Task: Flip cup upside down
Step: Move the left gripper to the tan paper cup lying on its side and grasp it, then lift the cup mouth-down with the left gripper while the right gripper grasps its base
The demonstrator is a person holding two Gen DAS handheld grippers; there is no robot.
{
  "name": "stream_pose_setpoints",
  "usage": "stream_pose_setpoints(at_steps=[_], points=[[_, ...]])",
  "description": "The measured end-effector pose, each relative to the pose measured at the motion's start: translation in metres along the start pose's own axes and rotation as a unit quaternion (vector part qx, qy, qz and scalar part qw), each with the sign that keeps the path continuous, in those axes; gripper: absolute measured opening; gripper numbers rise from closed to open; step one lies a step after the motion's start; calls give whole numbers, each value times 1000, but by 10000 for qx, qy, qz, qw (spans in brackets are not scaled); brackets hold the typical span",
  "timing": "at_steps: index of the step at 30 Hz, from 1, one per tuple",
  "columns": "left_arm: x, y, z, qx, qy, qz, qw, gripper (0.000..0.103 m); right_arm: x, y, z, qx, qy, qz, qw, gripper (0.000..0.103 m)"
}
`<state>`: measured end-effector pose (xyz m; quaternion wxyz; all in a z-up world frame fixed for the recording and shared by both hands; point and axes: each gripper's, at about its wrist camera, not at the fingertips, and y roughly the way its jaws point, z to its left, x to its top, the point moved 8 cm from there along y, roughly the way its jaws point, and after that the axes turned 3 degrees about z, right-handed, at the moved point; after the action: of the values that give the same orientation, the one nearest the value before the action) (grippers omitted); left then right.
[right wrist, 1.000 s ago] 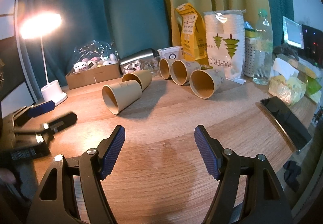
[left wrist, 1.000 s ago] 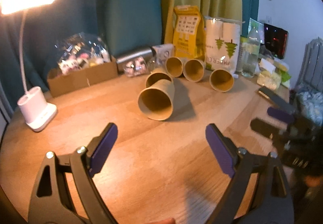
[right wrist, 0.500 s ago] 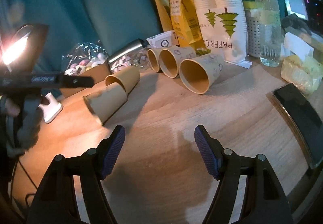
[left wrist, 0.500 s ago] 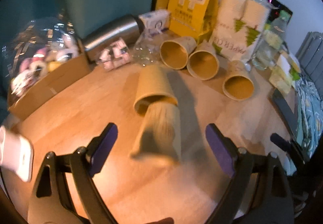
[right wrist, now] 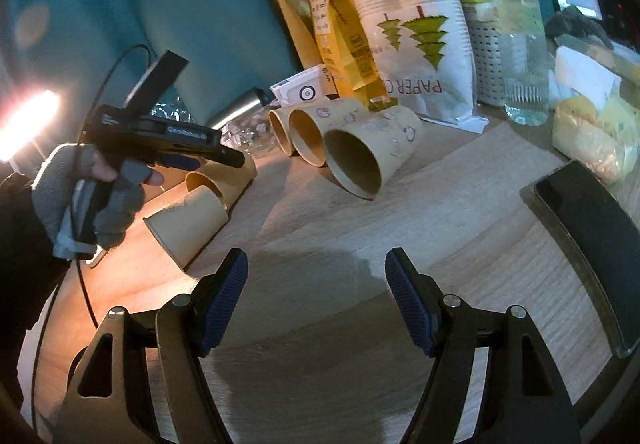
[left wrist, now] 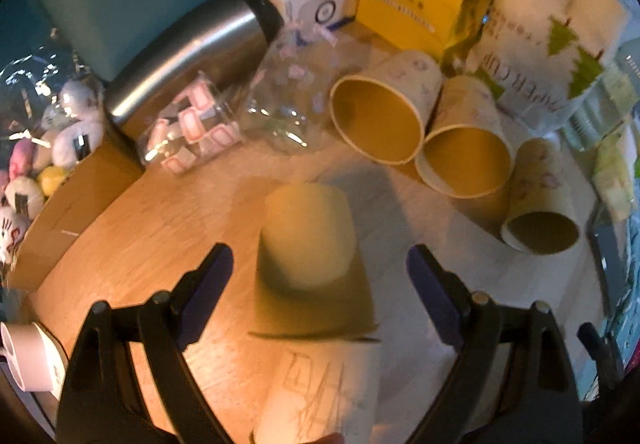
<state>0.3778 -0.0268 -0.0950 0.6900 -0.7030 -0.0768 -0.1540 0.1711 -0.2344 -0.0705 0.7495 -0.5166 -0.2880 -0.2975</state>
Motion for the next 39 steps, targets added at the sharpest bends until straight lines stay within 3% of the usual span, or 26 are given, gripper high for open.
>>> stream_pose_setpoints(at_steps=[5,6,7,9,18,22,31,34,39], points=[[2,13,-6,234,190,181,9994,89,0,-4,-8,51,116,-53,9999,75],[2,13,-7,241,207,158,9994,84,-1,-5,-8,57,121,-57,9999,75],[3,12,-8,270,239,129,9993,71,-1,-5,-8,57,126,-55,9999,75],[4,10,-8,332,217,115,9991,60,-2,-4,-9,69,147,-48,9999,75],[4,-16,-22,192,337,-206,9990,60,-2,-9,-8,18,137,-173,9998,75],[0,-41,-34,35,447,-548,9975,60,4,-15,-3,16,71,-259,9996,75],[-42,-123,-71,-154,888,-1711,9811,60,7,-24,13,-13,-78,-313,9995,75],[-59,-139,-80,-449,983,-1939,9750,60,4,-27,16,13,-65,-319,9995,75],[-114,-169,-89,-555,1191,-2508,9591,60,6,-43,21,129,20,-409,9991,75]])
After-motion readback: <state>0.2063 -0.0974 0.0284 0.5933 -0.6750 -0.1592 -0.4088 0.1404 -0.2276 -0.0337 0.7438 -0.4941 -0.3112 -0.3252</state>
